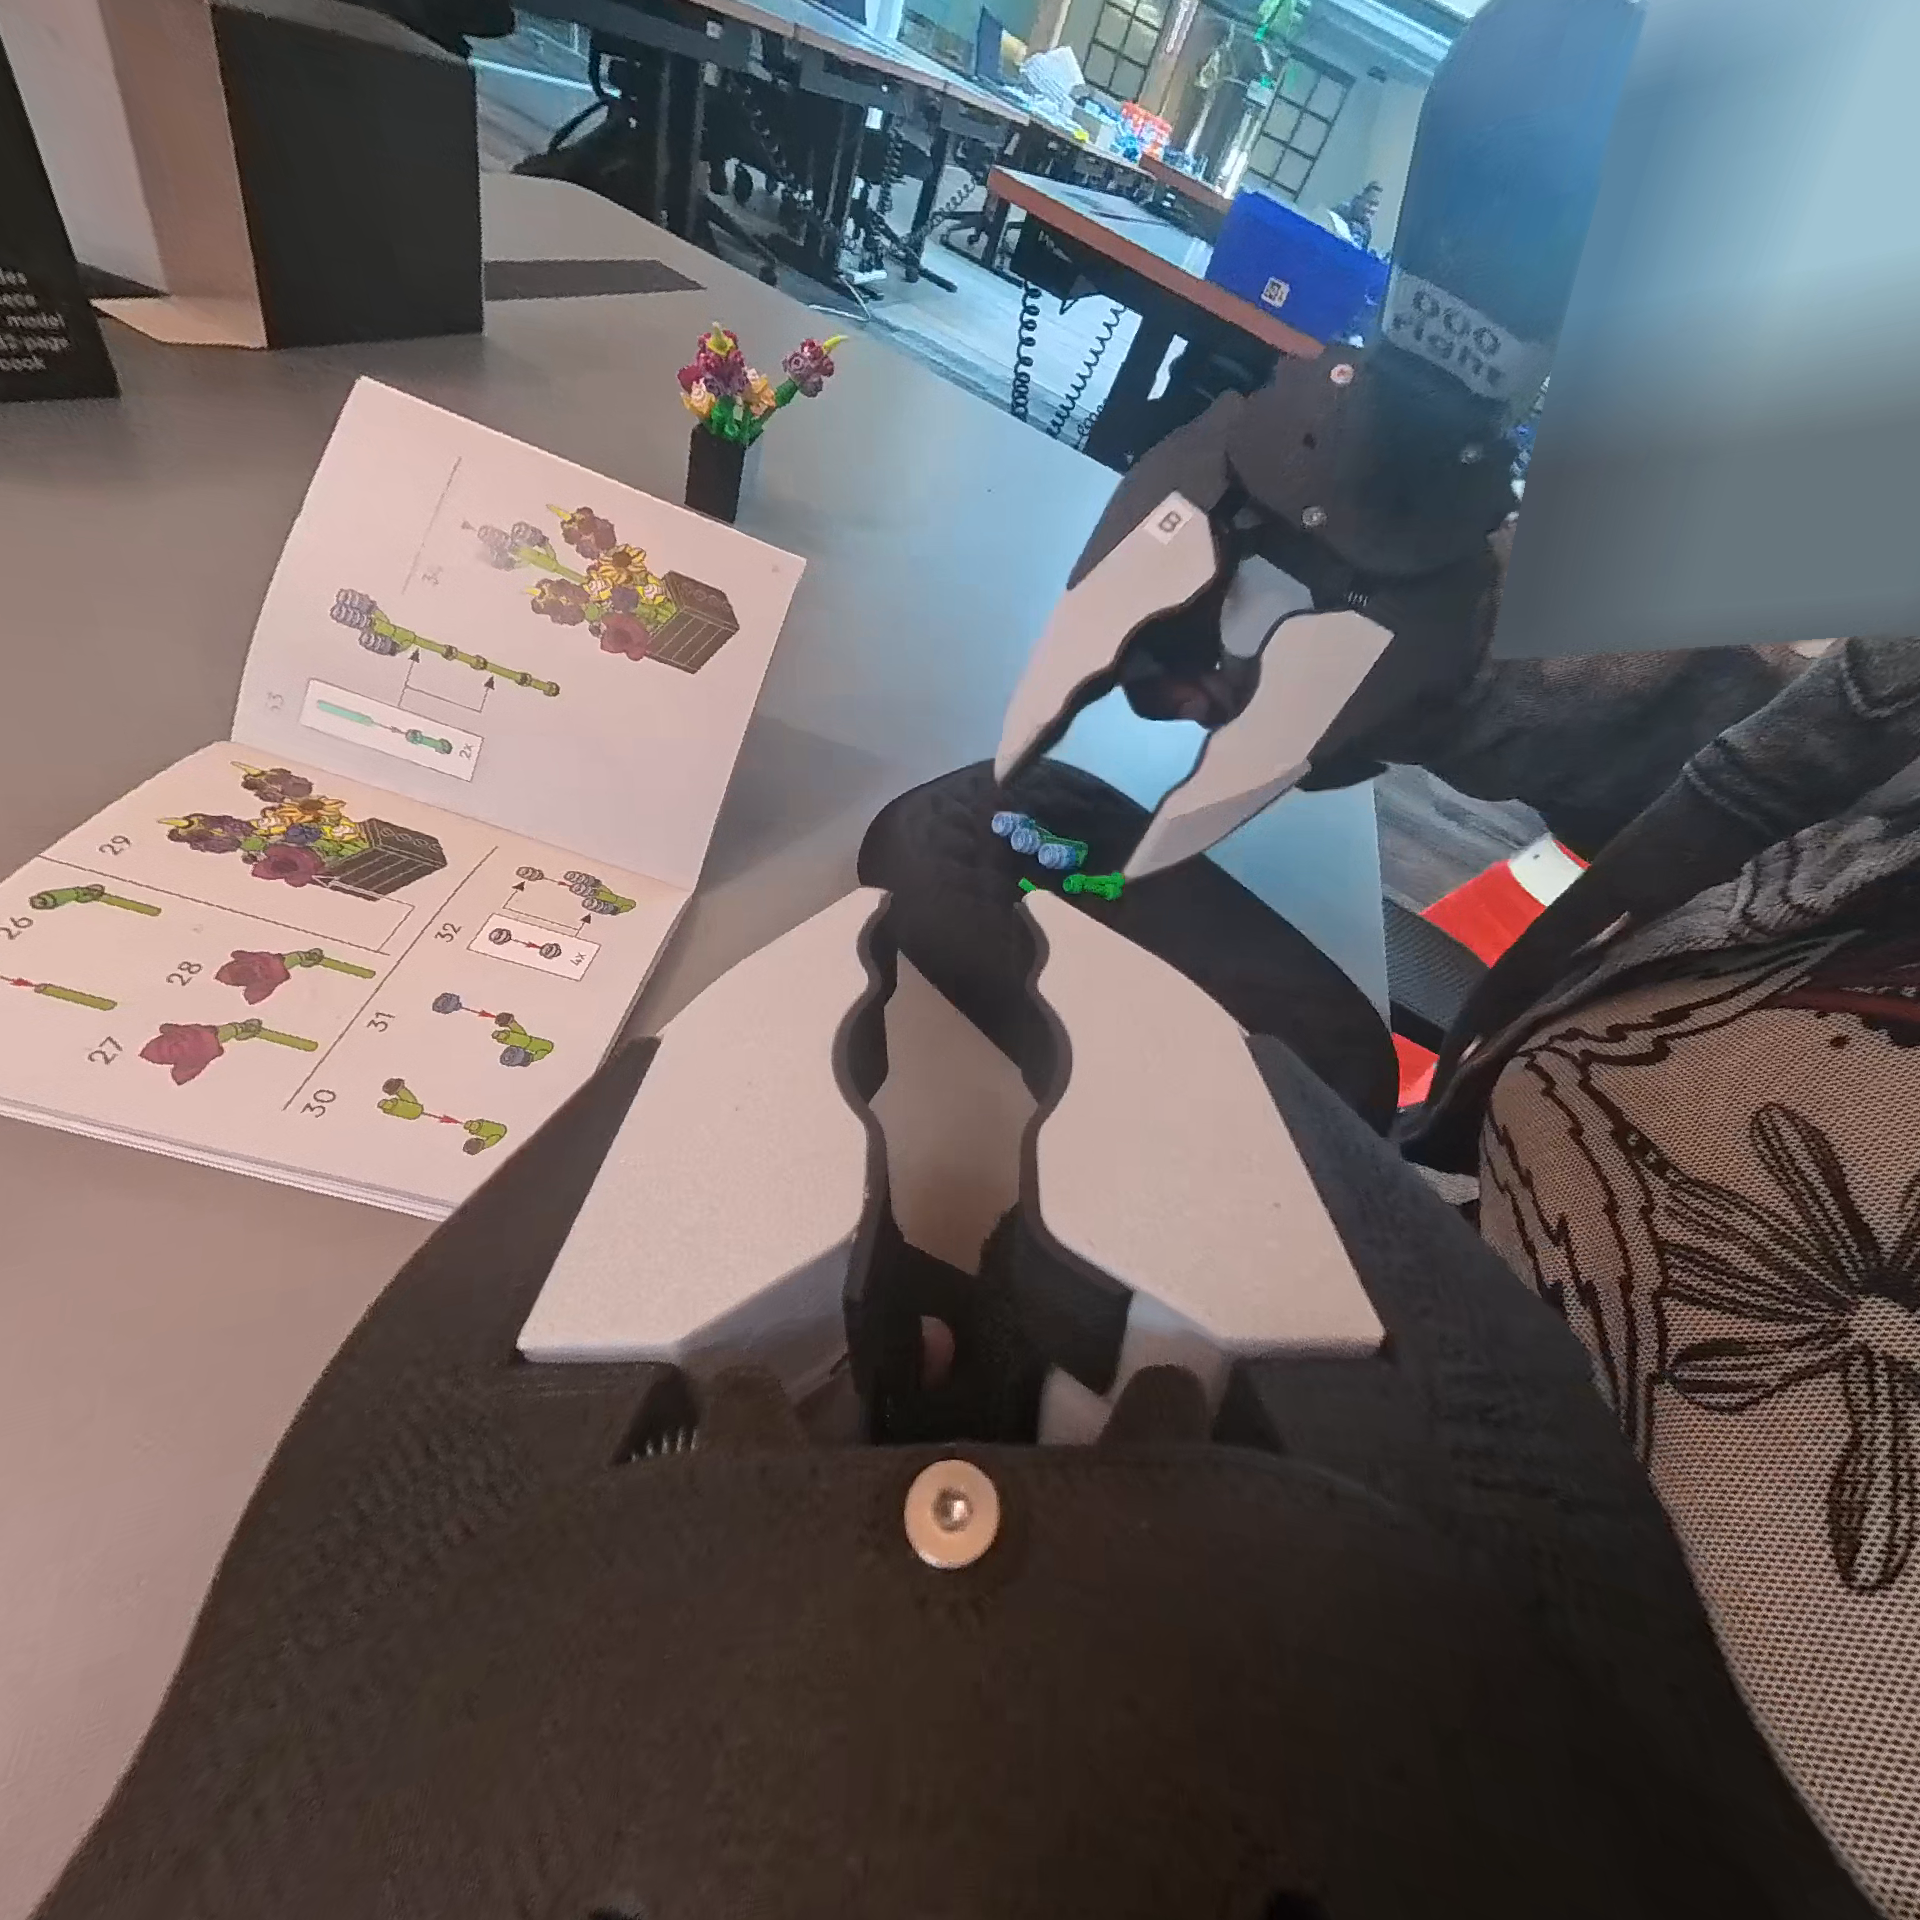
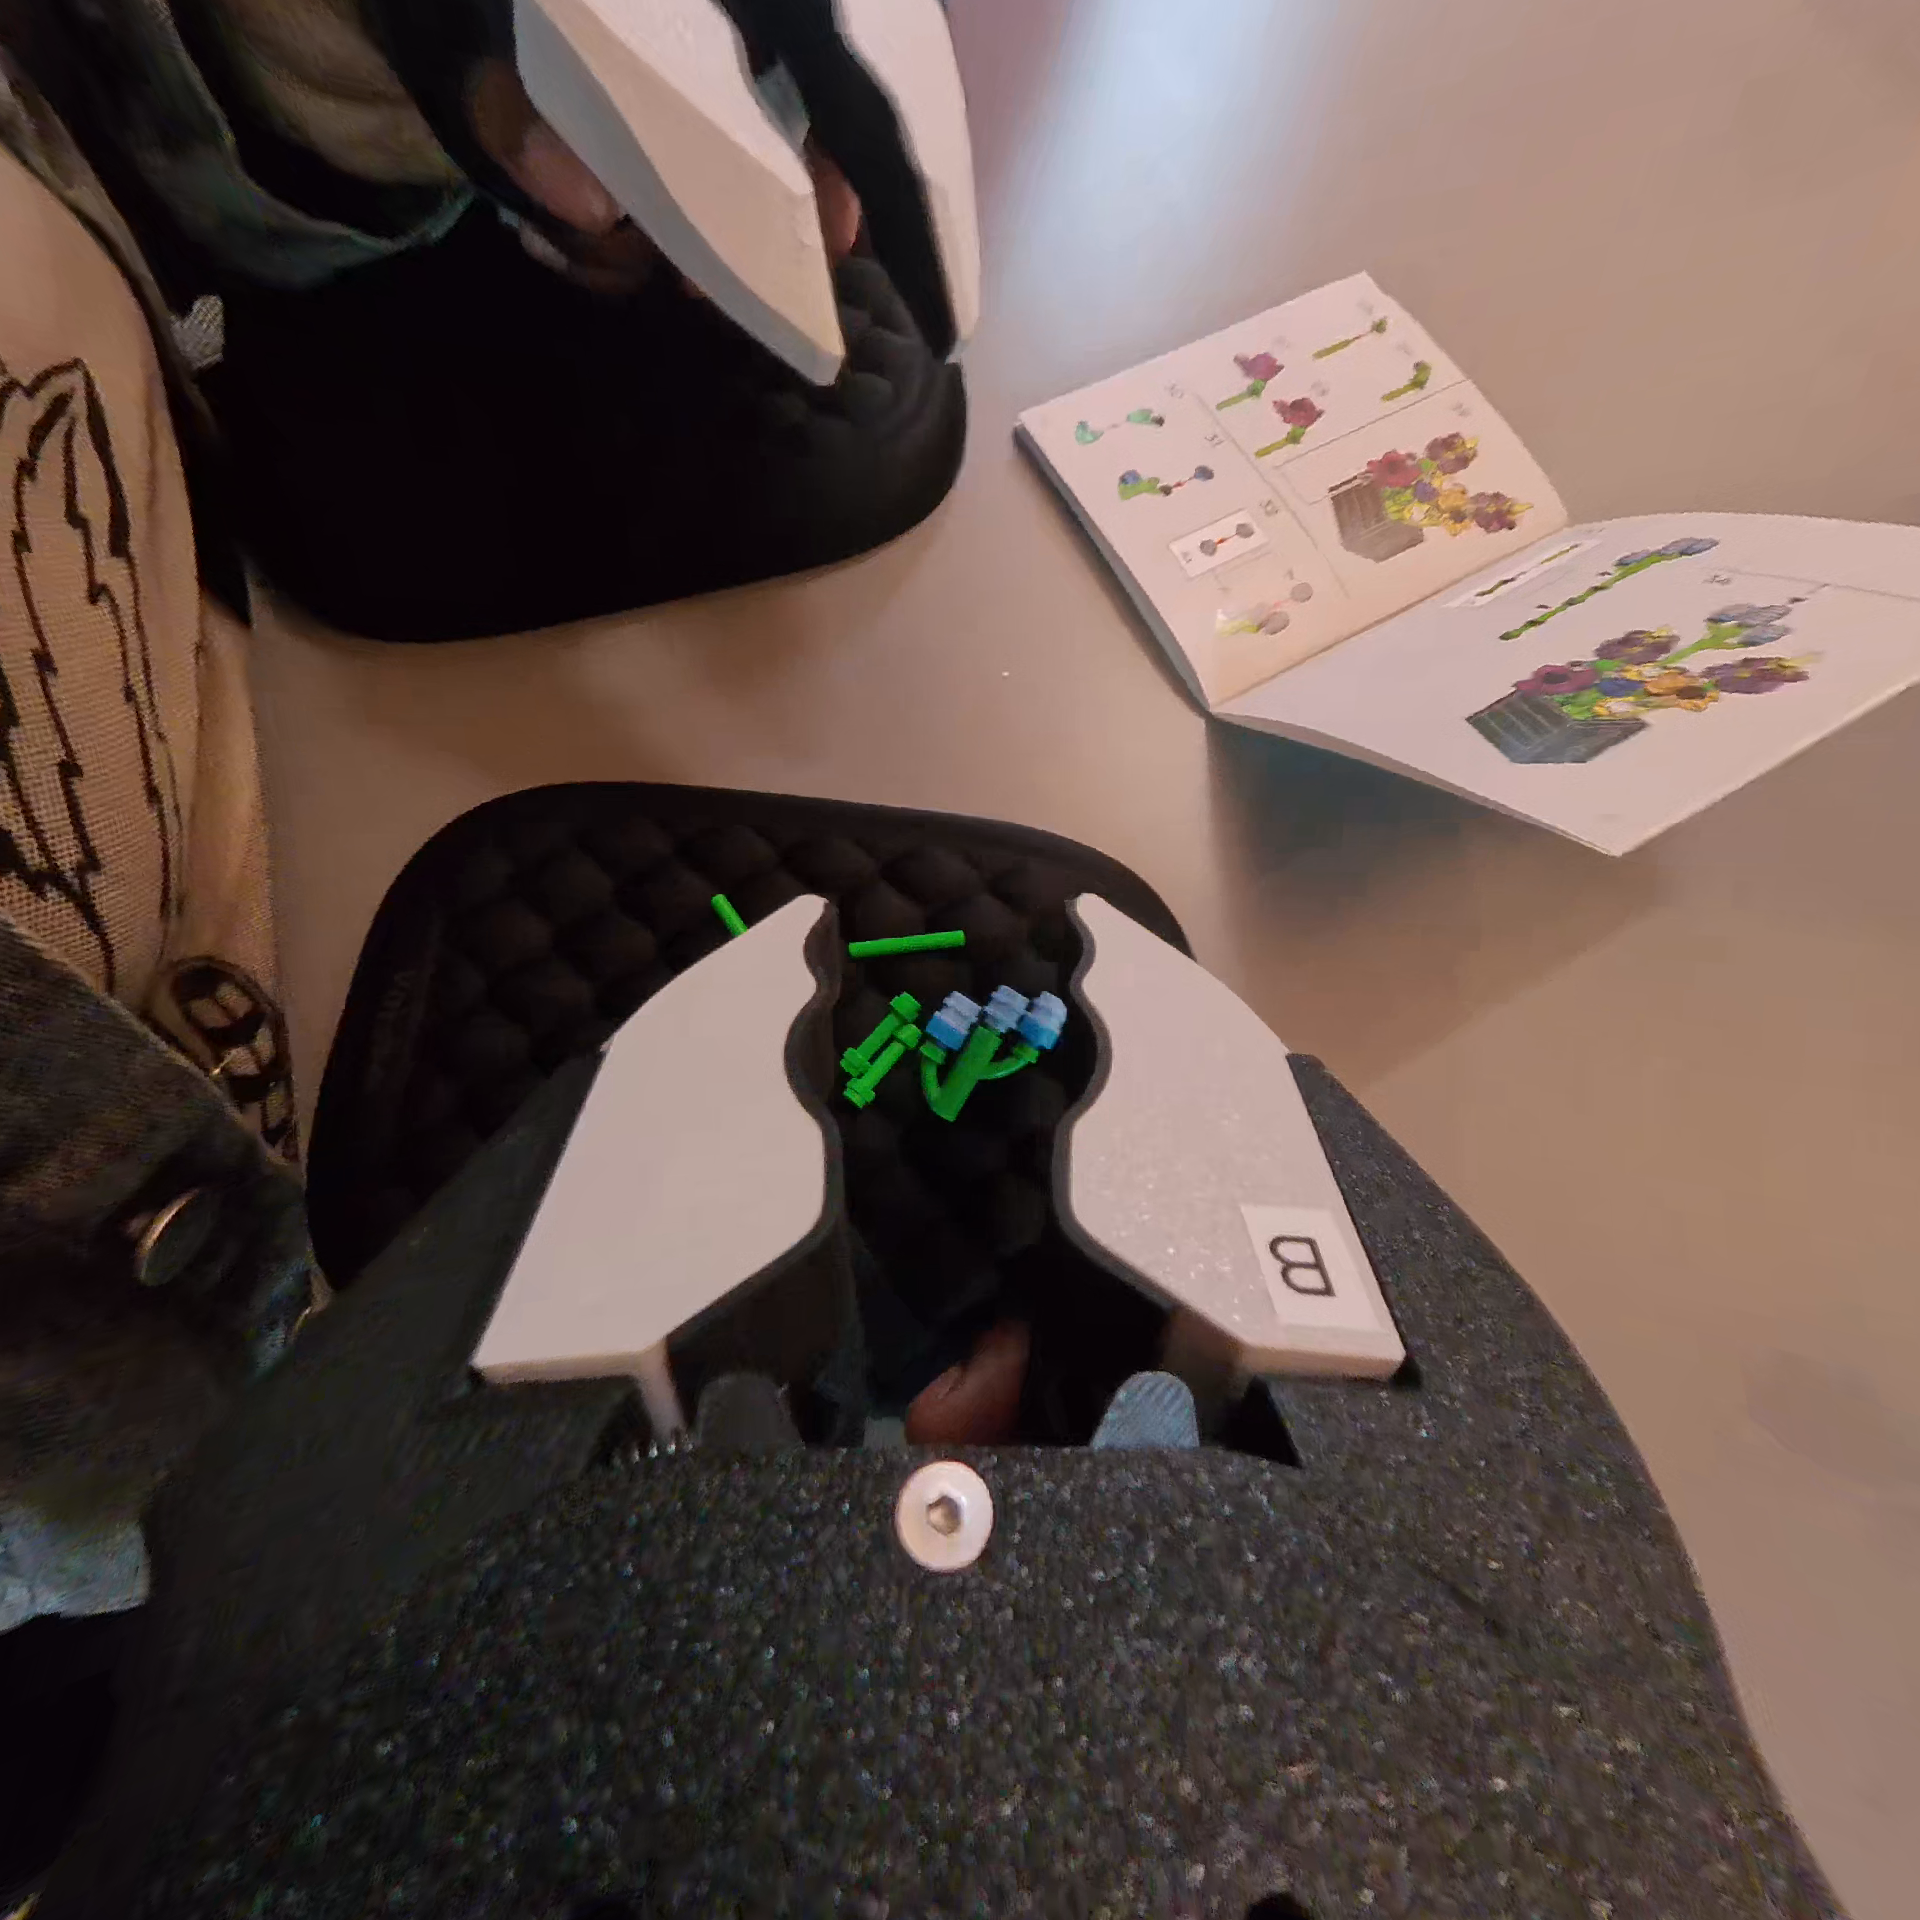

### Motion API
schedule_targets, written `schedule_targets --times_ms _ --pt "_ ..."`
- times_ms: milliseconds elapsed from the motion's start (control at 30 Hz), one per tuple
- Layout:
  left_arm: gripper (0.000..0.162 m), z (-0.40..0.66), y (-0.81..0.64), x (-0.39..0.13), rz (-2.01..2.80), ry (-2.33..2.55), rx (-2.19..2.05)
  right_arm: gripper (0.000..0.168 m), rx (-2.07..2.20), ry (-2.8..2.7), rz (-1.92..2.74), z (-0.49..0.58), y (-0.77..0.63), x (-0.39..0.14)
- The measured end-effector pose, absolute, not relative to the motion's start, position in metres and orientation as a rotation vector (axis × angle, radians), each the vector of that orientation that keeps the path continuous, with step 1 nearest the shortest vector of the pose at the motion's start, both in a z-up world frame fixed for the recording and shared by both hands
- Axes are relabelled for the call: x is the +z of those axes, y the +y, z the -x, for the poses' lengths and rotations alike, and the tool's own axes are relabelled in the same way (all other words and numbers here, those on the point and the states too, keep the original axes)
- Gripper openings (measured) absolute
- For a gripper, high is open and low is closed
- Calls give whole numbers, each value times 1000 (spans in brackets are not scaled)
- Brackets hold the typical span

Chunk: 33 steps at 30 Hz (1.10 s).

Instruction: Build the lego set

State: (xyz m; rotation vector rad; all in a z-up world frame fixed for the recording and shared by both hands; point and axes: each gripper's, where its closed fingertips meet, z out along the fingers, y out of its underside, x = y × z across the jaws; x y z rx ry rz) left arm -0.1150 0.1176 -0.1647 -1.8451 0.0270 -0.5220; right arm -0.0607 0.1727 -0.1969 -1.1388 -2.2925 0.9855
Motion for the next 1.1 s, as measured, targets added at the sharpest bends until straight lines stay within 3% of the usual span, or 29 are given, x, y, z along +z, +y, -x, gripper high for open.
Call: schedule_targets --times_ms 267,600,833,967,1100 --pt "28 104 111 -156 1829 87 -474 43 1096 -2102 1199 54 189 -174" --pt "39 78 70 -132 1826 126 -501 40 1078 -2146 1250 36 185 -196" --pt "36 144 -29 -91 2009 36 -211 37 1124 -2076 1206 36 185 -190" --pt "20 211 -91 -109 2331 97 119 34 1157 -2055 1202 41 187 -189" --pt "20 215 -123 -153 2666 568 -34 34 1130 -2074 1194 48 187 -187"
